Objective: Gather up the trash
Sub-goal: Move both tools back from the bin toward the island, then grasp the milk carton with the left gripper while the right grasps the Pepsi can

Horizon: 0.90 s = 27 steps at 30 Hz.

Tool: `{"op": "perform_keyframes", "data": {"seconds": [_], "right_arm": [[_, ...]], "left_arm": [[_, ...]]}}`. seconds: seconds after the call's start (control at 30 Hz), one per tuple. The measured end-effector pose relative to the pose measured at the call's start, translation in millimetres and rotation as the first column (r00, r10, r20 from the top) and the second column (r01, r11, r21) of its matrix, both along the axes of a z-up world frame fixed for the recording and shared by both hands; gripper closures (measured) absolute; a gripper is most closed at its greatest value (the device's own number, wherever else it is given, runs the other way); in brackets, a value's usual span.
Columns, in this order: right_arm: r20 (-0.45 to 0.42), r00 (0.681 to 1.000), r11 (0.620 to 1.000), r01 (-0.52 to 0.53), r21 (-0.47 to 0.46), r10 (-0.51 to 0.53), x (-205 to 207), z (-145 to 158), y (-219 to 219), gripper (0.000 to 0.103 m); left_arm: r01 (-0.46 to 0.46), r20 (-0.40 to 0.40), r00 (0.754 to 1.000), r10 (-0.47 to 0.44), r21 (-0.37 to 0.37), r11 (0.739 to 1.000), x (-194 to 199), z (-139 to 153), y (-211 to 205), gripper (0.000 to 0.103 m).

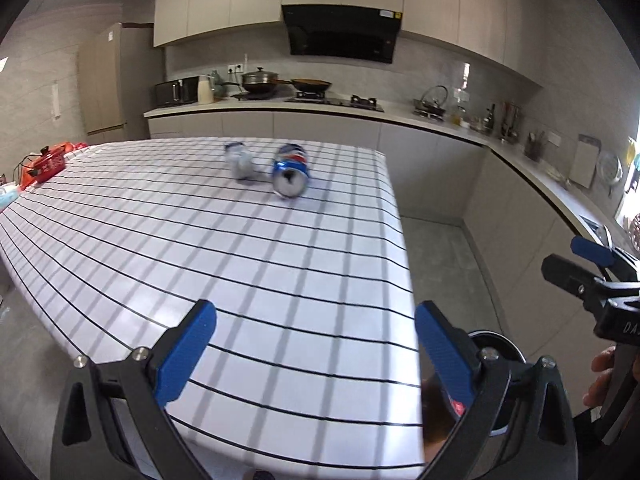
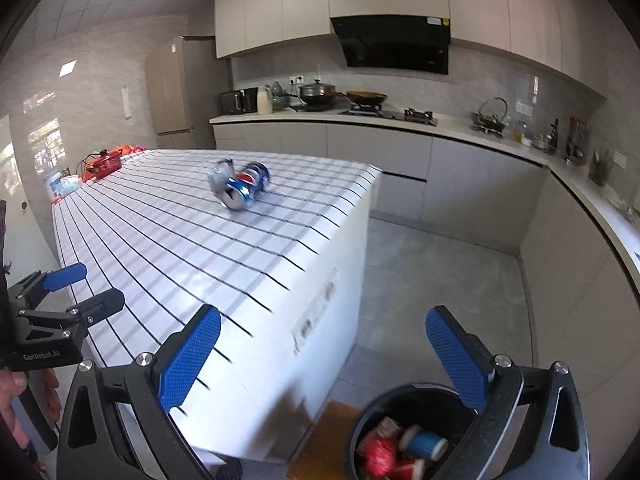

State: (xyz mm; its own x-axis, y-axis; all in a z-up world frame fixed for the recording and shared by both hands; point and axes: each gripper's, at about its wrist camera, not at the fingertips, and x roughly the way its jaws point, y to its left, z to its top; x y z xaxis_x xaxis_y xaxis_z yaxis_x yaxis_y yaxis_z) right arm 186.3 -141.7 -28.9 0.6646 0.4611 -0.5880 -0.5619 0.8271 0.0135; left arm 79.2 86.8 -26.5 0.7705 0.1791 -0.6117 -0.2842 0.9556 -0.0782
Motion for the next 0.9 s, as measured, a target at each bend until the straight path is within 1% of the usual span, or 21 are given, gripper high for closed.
{"op": "perform_keyframes", "data": {"seconds": [0.07,0.2,0.33,0.4,0.43,0.57,0.63,0.73,0.77,0.8,0.83,0.9], "right_arm": [[-0.009,1.000,1.000,-0.023,-0.004,0.023,1.0,3.7,22.7,0.000],[-0.021,1.000,1.000,-0.022,-0.010,0.022,6.3,12.5,60.3,0.000],[-0.035,0.999,1.000,-0.005,-0.012,0.004,17.7,20.1,87.7,0.000],[-0.024,1.000,1.000,0.005,-0.018,-0.006,24.5,23.8,103.5,0.000],[-0.020,1.000,1.000,0.008,-0.016,-0.009,29.6,24.2,114.9,0.000],[-0.029,1.000,1.000,0.001,-0.030,-0.002,48.0,19.3,153.5,0.000],[-0.033,0.999,0.999,-0.003,-0.047,0.001,59.3,13.0,177.1,0.000],[-0.052,0.999,0.998,-0.009,-0.064,0.006,83.1,0.0,212.7,0.000],[-0.062,0.998,0.997,-0.010,-0.072,0.006,93.0,-5.4,225.3,0.001],[-0.072,0.997,0.997,-0.012,-0.074,0.007,99.7,-10.1,234.5,0.004],[-0.082,0.997,0.997,-0.016,-0.073,0.010,107.4,-15.0,243.9,0.010],[-0.108,0.994,0.996,-0.023,-0.084,0.014,123.3,-25.3,262.3,0.017]], "left_arm": [[-0.007,0.002,1.000,0.007,0.003,1.000,1.8,2.1,15.0,0.003],[-0.016,-0.011,1.000,0.016,0.011,1.000,8.4,3.6,47.1,0.003],[-0.025,-0.023,0.999,0.025,-0.001,1.000,17.5,3.2,82.5,0.003],[-0.030,-0.033,0.999,0.030,0.009,1.000,22.0,1.0,98.0,0.003],[-0.023,-0.035,0.999,0.023,-0.001,1.000,25.2,-0.5,108.9,0.004],[-0.020,-0.053,0.998,0.019,-0.020,1.000,42.3,-11.6,151.4,0.012],[-0.021,-0.060,0.998,0.019,-0.032,0.999,53.4,-17.4,167.5,0.015],[-0.012,-0.060,0.998,0.010,-0.039,0.999,74.1,-24.5,188.6,0.015],[-0.007,-0.064,0.998,0.005,-0.041,0.999,81.2,-25.7,193.2,0.016],[-0.003,-0.061,0.998,0.001,-0.042,0.999,90.1,-27.5,199.5,0.016],[-0.001,-0.059,0.998,-0.002,-0.045,0.999,96.9,-28.2,203.9,0.016],[0.009,-0.065,0.998,-0.013,-0.058,0.998,110.8,-32.1,214.1,0.017]]}}
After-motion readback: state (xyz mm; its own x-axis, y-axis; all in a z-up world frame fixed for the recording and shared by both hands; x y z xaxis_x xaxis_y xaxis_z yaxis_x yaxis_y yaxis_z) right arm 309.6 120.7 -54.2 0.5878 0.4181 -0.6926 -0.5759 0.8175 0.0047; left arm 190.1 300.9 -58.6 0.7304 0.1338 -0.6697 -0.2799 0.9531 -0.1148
